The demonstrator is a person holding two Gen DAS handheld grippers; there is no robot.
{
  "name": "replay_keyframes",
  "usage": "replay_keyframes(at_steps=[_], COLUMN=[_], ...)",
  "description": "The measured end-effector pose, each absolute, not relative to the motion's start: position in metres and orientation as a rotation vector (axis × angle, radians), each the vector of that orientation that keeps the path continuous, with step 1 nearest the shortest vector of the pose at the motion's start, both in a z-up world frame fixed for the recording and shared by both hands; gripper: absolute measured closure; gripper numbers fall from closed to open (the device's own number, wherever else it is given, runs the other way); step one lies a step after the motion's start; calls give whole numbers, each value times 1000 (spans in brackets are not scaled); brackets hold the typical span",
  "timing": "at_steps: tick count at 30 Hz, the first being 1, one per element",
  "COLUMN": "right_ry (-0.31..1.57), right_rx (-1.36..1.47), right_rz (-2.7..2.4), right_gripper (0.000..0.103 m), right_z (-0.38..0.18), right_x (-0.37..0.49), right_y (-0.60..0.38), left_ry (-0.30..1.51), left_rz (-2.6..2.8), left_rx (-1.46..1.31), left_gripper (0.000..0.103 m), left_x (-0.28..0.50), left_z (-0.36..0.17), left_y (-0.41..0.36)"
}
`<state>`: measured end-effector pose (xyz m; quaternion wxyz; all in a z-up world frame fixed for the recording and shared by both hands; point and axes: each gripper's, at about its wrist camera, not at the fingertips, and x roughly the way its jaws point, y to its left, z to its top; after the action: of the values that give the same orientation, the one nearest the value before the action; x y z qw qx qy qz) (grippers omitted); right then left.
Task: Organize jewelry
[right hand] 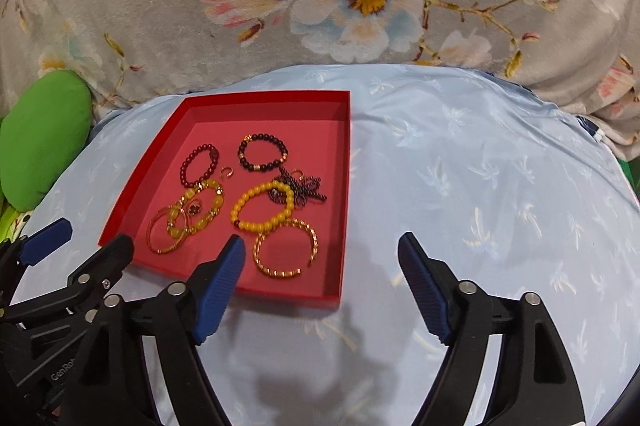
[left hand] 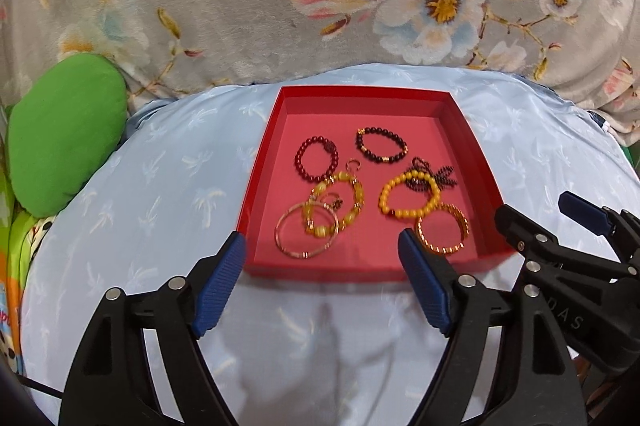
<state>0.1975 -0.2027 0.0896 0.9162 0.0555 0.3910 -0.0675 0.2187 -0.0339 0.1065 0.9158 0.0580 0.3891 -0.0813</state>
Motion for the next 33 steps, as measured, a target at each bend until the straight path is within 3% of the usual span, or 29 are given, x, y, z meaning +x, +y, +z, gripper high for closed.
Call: replay_keyframes(at_steps=[12,20,21,33], right_ry=[844,823,827,830], right_rx=[109,100,99,105], right_rz=[-152,-154,-157,-141], right_gripper=[12,12,6,7], right_z=[80,83,83,80], right_x=[162,151,150,148], right_y=[-204,-202,-202,-199], left_ry=[789,800,803,820], left_rz=[-156,-164,-164,-151], left_rx=[123,114,111,94], left_gripper=[16,11,10,9], left_x=[177,167,166,168], left_z=[104,102,102,101], left_y=[-25,-20,-19,-11])
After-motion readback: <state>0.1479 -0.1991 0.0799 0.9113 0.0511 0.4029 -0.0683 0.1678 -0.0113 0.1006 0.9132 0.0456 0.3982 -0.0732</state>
